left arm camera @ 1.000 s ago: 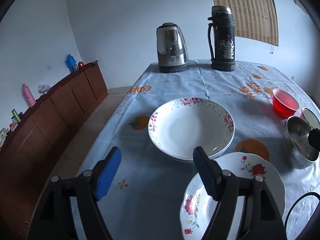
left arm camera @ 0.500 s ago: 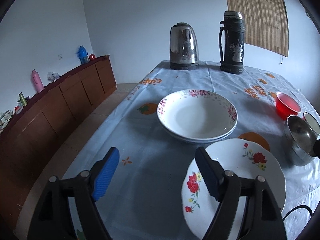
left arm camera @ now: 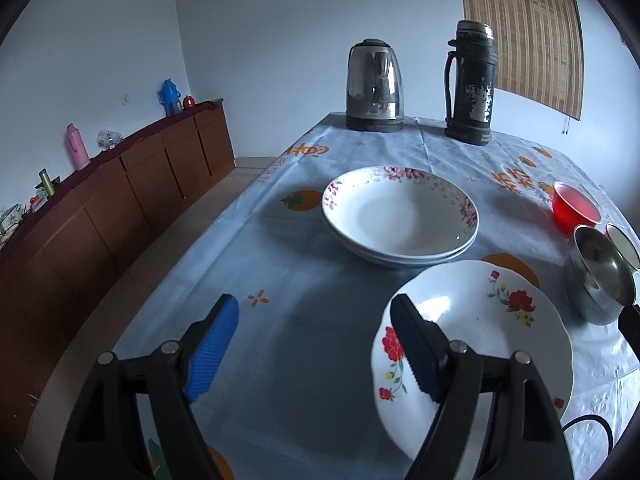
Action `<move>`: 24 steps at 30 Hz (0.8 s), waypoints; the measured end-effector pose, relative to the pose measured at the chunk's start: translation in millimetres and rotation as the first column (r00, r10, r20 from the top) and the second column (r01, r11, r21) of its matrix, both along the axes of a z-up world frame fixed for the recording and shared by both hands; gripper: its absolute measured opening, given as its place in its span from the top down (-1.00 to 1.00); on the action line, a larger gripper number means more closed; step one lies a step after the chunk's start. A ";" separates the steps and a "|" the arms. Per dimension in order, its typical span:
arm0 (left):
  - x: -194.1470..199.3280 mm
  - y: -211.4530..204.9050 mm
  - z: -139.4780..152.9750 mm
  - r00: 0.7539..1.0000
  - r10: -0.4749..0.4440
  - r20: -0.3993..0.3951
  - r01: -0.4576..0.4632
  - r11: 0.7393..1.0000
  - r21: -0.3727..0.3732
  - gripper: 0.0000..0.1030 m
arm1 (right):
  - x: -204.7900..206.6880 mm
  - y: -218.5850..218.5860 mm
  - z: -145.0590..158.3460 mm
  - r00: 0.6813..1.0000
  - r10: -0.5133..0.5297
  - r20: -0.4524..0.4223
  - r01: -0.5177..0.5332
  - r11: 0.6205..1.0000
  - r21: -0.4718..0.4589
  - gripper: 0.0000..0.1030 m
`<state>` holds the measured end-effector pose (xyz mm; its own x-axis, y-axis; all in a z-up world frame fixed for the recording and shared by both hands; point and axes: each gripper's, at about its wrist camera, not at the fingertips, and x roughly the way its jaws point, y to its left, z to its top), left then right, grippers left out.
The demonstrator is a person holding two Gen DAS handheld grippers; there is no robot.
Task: Organize plates and bowls
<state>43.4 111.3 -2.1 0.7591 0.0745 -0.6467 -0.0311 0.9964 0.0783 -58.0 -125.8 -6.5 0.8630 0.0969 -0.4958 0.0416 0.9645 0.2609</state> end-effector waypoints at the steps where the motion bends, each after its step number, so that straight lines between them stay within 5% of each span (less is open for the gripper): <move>1: -0.4 2.3 -1.6 1.000 0.004 -0.002 -0.004 1.000 0.001 -0.54 | -2.1 0.8 -1.0 1.000 -0.005 0.002 0.005 1.000 -0.015 -0.08; 4: -2.1 9.9 -6.7 1.000 0.010 -0.012 -0.011 1.000 -0.021 -0.54 | -9.0 0.1 -2.5 0.999 -0.026 0.032 0.027 0.999 -0.033 -0.29; 8: -2.3 15.9 -12.6 0.999 -0.007 -0.036 0.004 0.997 -0.081 -0.55 | -14.1 -2.5 -3.2 0.998 -0.029 0.056 0.031 0.999 -0.025 -0.32; 15: 1.4 5.9 -20.2 0.995 -0.067 -0.074 0.058 0.992 -0.114 -0.55 | -6.3 1.8 -14.9 0.999 0.034 -0.039 -0.034 0.999 0.007 -0.32; 19: 4.1 2.5 -23.4 0.991 -0.091 -0.093 0.078 0.988 -0.136 -0.55 | 4.4 -1.1 -27.3 0.989 0.082 -0.125 -0.071 0.994 0.086 0.03; 24: 6.4 -4.1 -29.7 0.988 -0.106 -0.113 0.091 0.986 -0.138 -0.55 | 10.8 1.2 -37.1 0.981 0.118 -0.154 -0.096 0.985 0.144 0.07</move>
